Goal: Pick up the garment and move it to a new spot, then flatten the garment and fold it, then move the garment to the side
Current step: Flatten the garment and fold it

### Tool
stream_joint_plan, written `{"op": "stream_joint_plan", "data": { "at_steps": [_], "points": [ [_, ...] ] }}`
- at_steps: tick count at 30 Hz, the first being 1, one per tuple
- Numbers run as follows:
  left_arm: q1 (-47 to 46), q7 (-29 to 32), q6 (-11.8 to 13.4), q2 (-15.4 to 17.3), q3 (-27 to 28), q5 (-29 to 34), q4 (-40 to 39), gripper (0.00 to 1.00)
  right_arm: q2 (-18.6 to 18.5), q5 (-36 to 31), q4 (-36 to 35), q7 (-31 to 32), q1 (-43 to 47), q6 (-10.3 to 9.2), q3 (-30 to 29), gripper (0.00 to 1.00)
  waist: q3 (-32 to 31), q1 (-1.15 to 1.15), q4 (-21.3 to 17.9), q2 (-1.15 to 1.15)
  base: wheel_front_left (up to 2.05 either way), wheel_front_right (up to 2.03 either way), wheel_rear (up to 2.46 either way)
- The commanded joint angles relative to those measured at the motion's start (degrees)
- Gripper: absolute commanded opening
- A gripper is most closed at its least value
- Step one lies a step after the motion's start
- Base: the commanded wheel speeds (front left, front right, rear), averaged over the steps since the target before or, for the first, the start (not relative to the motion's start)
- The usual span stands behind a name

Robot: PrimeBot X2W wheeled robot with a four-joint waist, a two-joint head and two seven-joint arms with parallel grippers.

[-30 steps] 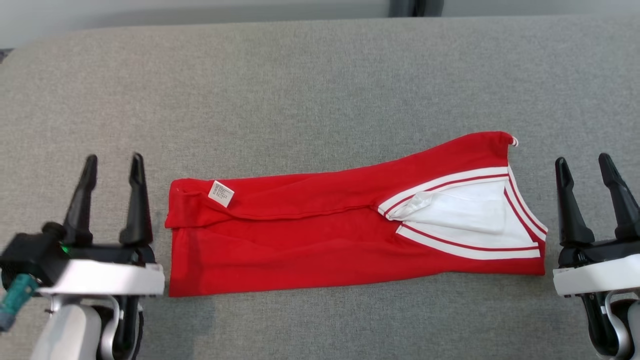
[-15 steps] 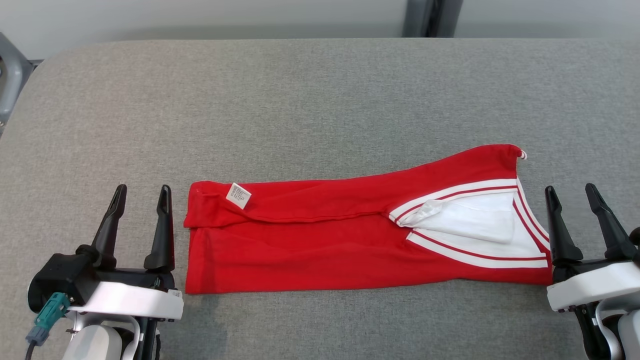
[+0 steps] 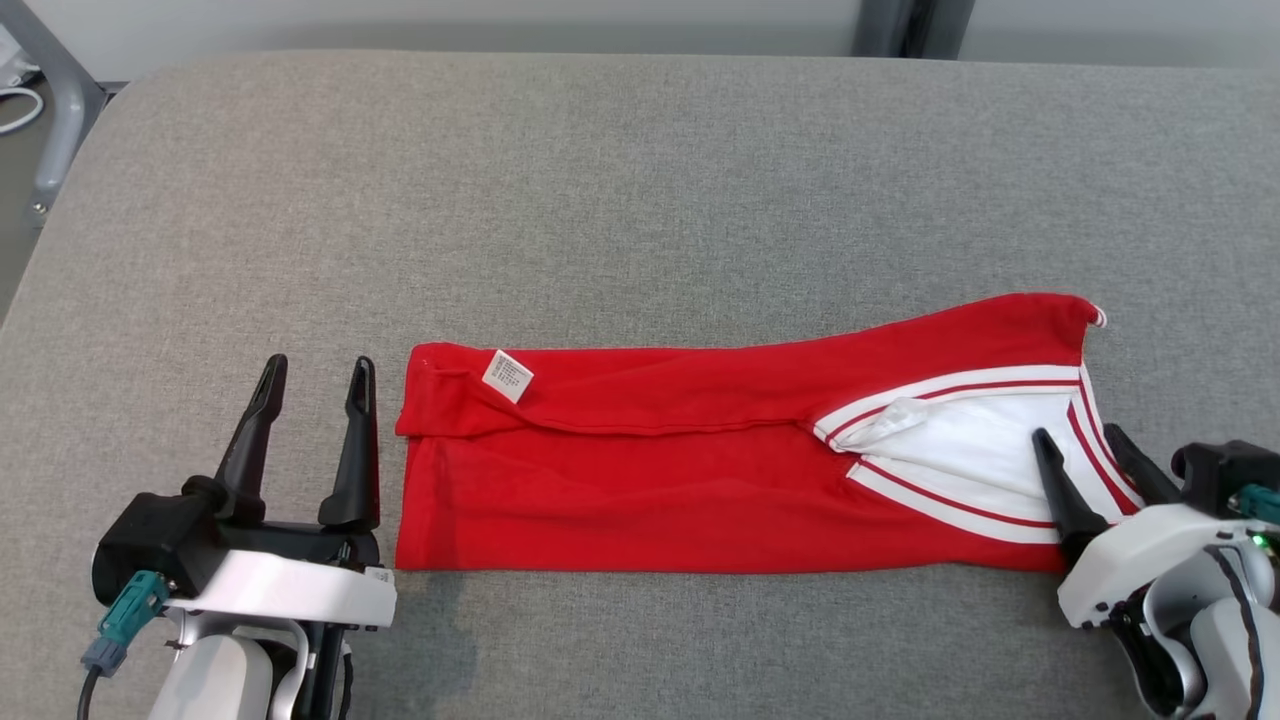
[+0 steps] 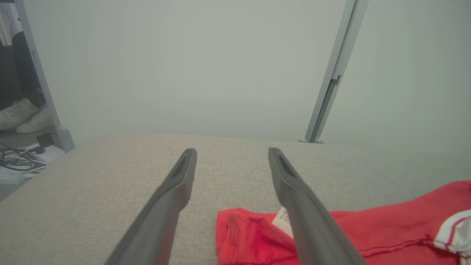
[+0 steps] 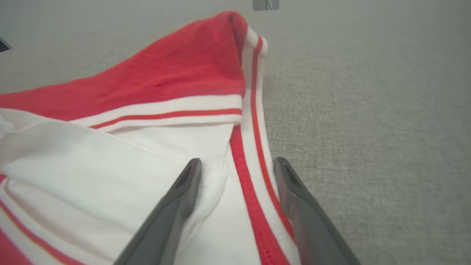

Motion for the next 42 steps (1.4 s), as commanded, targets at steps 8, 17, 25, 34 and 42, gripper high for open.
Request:
{"op": "stream_joint_plan", "data": {
  "at_steps": [8, 17, 25, 34, 42],
  "points": [
    [-1.5, -0.2, -1.3, -0.9, 2.3, 1.1, 0.5, 1.00, -0.2, 3.7, 7.4, 4.8, -3.2, -0.03, 4.0, 0.00, 1.4, 0.00, -0.1, 0.00, 0.00, 0.00, 0.00],
    [-2.0, -0.2, -2.4, -1.6, 4.0, 2.3, 0.4, 1.00, -4.0, 9.6, 7.0, 1.8, -5.1, -0.29, 4.0, 0.00, 2.4, 0.00, -2.1, 0.00, 0.00, 0.00, 0.00],
    [-2.2, -0.2, -3.2, -2.0, 4.8, 3.0, 0.4, 1.00, -7.1, 12.0, 7.8, -1.7, -2.5, -0.27, -1.0, 0.00, 2.8, 0.00, -3.3, 0.00, 0.00, 0.00, 0.00],
    [-2.0, -0.2, -3.7, -1.8, 6.1, 3.9, 0.3, 1.00, -4.7, 14.6, -1.0, -2.1, -2.8, -0.01, 0.1, 0.00, 2.8, 0.00, -5.5, 0.00, 0.00, 0.00, 0.00],
    [-1.6, -0.2, -4.1, -2.2, 6.4, 4.3, 0.2, 1.00, -0.5, 15.4, -22.8, 3.9, -0.1, -0.01, 5.5, 0.00, 2.2, 0.00, -7.1, 0.00, 0.00, 0.00, 0.00]
  ]
}}
